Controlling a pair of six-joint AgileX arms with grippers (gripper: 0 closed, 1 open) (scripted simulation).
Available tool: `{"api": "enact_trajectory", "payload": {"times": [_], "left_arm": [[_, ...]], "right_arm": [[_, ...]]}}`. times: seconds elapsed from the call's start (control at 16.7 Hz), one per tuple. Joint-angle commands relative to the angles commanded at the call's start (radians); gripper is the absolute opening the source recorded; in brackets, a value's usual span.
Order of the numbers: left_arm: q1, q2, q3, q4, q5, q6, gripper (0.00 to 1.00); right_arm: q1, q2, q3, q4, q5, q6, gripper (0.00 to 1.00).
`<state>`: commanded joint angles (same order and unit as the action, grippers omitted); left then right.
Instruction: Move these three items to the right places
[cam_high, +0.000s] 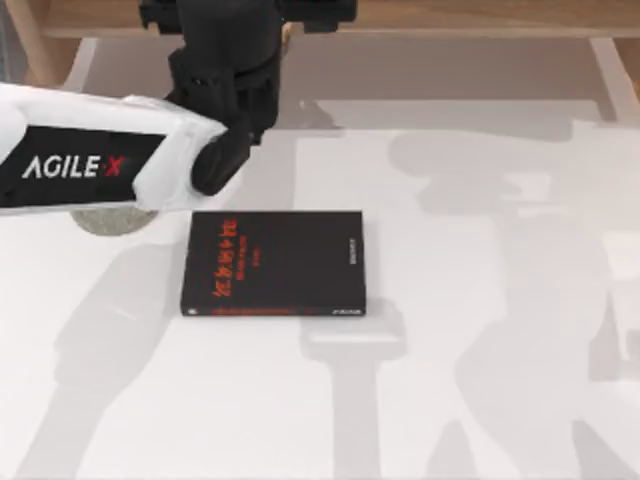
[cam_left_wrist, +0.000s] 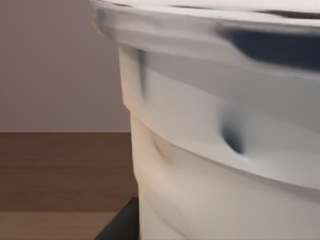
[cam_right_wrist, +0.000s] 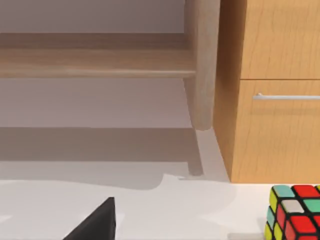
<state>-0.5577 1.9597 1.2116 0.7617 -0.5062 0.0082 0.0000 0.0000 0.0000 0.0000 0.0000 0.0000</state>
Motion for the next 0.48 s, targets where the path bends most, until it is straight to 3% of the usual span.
{"api": "enact_trajectory", "payload": {"times": [0.24,0.48], "left_arm": [[0.004,0.003,-0.002,0.01,0.015,0.001,0.0],[0.007,-0.011,-0.081,0.125,0.135,-0.005,0.0]], "right_arm": [[0.0,0.0,0.0,0.0,0.0,0.0,1.0],[0.0,0.0,0.0,0.0,0.0,0.0,1.0]]}}
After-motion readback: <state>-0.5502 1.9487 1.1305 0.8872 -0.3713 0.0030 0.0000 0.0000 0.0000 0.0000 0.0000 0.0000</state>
